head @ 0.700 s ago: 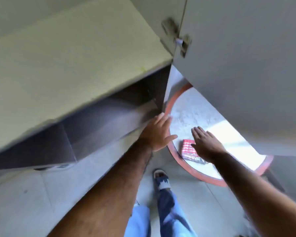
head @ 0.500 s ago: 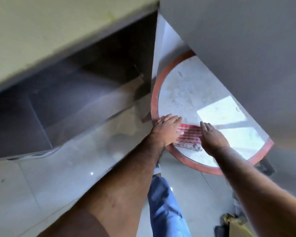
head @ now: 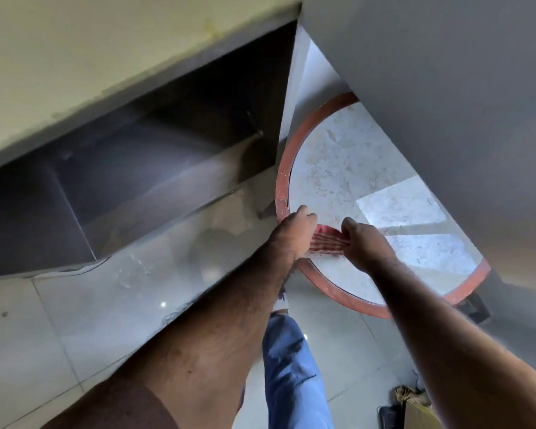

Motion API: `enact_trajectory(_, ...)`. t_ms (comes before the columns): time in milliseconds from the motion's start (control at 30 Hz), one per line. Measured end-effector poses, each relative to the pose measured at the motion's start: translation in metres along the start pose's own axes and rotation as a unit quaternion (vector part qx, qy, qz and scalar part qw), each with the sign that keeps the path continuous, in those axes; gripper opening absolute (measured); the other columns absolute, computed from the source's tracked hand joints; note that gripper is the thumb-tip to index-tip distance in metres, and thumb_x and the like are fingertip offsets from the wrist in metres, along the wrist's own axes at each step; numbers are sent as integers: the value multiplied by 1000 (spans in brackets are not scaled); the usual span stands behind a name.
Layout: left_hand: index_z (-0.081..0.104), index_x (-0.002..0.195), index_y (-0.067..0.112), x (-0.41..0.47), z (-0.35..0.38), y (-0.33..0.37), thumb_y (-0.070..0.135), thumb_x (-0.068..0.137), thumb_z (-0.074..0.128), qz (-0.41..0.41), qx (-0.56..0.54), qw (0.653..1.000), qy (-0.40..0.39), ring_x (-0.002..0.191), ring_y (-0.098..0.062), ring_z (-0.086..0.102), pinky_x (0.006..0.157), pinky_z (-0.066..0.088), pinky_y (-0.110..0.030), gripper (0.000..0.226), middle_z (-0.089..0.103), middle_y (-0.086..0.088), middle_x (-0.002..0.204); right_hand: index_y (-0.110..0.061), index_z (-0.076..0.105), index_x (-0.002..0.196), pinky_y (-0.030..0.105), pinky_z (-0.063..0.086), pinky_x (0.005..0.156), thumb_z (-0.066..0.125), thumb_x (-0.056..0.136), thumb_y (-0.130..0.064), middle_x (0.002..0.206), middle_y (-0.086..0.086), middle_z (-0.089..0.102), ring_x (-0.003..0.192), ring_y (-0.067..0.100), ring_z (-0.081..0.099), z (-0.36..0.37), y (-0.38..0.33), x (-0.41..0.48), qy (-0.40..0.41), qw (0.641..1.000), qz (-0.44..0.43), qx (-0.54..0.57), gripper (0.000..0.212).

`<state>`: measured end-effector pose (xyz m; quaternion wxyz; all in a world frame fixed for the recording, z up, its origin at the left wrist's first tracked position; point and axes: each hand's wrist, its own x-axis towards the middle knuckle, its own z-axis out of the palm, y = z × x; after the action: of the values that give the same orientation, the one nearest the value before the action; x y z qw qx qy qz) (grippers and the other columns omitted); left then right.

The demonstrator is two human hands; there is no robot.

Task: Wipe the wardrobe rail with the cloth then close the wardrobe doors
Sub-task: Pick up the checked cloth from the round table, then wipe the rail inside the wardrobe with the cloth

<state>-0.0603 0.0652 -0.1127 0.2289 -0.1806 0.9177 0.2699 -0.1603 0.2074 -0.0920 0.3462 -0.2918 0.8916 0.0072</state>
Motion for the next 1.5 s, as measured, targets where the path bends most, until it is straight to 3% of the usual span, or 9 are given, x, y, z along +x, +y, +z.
enact_trajectory(133,59,112,3,-42,-52,-28,7,98,53,-34,-11,997,73,92,-29,65,74,50,-33,16,61,-17,113,-22,47,92,32,41,62,56,90,-3,82,10,63,71,31,54,-41,-56,-17,26,998,-53,-3,21)
enact_trajectory(233,61,112,3,-82,-116,-43,15,101,54,-37,-23,991,129,101,-33,69,82,55,-34,18,69,-19,115,-22,52,99,33,48,65,64,99,-20,88,11,70,77,32,65,-86,-106,-39,50,992,-119,-8,12)
enact_trajectory(333,62,121,5,-123,-186,-55,13,102,54,-41,2,983,177,113,-33,67,96,52,-37,22,70,-17,123,-12,60,115,39,59,82,66,102,-29,108,13,77,94,34,74,-138,-153,-63,72,978,-195,4,22)
enact_trajectory(467,61,122,6,-182,-285,-66,14,100,53,-37,26,969,244,115,-38,62,99,45,-41,25,68,-18,122,-19,50,103,26,46,61,64,100,-31,98,9,70,84,31,70,-215,-221,-100,100,961,-259,-3,19)
enact_trajectory(533,61,118,7,-216,-336,-70,13,99,53,-42,18,962,269,109,-37,64,91,46,-39,22,69,-18,116,-16,51,106,33,52,64,65,96,-28,102,10,72,83,31,66,-255,-257,-120,132,950,-283,-20,22)
enact_trajectory(600,62,117,7,-251,-383,-75,14,98,54,-47,6,951,305,105,-35,65,88,48,-38,22,70,-16,114,-16,51,110,42,57,73,66,94,-28,104,13,73,84,30,65,-293,-291,-138,177,936,-301,-42,25)
enact_trajectory(867,64,112,10,-397,-551,-91,9,96,60,-62,-10,871,488,97,-30,69,90,58,-38,16,74,-13,108,-18,52,113,37,53,70,62,101,-33,104,8,74,80,22,61,-418,-439,-218,330,860,-387,-42,21)
enact_trajectory(1033,70,111,8,-495,-645,-94,7,91,64,-30,50,813,579,101,-31,67,94,54,-39,21,74,-14,108,-16,55,107,39,56,73,66,98,-28,100,8,72,86,27,66,-493,-522,-292,420,785,-454,-21,19)
enact_trajectory(1500,72,104,6,-706,-861,-54,3,84,66,12,194,564,803,99,-31,66,90,50,-33,21,73,-15,106,-3,64,116,42,51,91,63,90,-12,116,16,69,107,33,63,-686,-700,-480,605,527,-587,108,28)
